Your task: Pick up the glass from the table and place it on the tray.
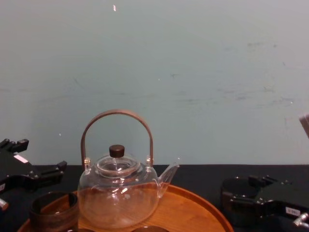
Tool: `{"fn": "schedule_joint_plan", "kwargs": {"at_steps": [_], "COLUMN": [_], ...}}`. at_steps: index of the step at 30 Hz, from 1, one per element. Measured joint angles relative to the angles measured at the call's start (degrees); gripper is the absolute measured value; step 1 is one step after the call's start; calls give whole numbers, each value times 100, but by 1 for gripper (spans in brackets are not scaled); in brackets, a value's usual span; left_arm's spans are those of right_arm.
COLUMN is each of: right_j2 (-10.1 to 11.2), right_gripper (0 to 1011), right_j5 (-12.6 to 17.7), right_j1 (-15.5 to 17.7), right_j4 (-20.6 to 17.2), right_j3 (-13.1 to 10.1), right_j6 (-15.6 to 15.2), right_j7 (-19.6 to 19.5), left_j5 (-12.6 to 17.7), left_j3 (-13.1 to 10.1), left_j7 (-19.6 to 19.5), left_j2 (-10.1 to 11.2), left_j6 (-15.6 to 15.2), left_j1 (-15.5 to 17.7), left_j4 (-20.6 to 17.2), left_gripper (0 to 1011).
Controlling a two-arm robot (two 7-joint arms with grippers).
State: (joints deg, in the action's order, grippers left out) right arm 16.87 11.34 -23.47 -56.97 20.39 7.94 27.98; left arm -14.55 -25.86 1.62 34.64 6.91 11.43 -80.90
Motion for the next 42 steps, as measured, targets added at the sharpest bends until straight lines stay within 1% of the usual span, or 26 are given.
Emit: {"fn": "schedule_joint_plan", "kwargs": {"at_steps": [15,22,29,32,35,38,42], "right_j2": [0,27,148,206,275,311,356], "right_gripper": [906,907,907,906,907,907,907], "right_j5": [0,118,240,283,335,354,376], "right_j1": [0,20,139,204,298,354,418], "right_j4": [0,52,-210,-385,-648,-805,-1060], "right_j3": [0,-22,-58,-69,-73,-54,25], "right_j6": [0,101,146,143,112,85,48], "right_j7": [0,146,247,252,262,277,308], "left_j5": [0,0,0,0,0,0,0], "left_j3": [0,0,0,0,0,0,0], "left_j7": [0,0,0,0,0,0,-1], "left_j2": [0,0,0,0,0,0,0], "left_j6": [0,0,0,0,0,0,0], "left_j1": [0,0,0,0,0,0,0], "left_j4": [0,0,0,0,0,0,0], "left_gripper": [1001,1001,1001,1001,1001,1001,1001]}}
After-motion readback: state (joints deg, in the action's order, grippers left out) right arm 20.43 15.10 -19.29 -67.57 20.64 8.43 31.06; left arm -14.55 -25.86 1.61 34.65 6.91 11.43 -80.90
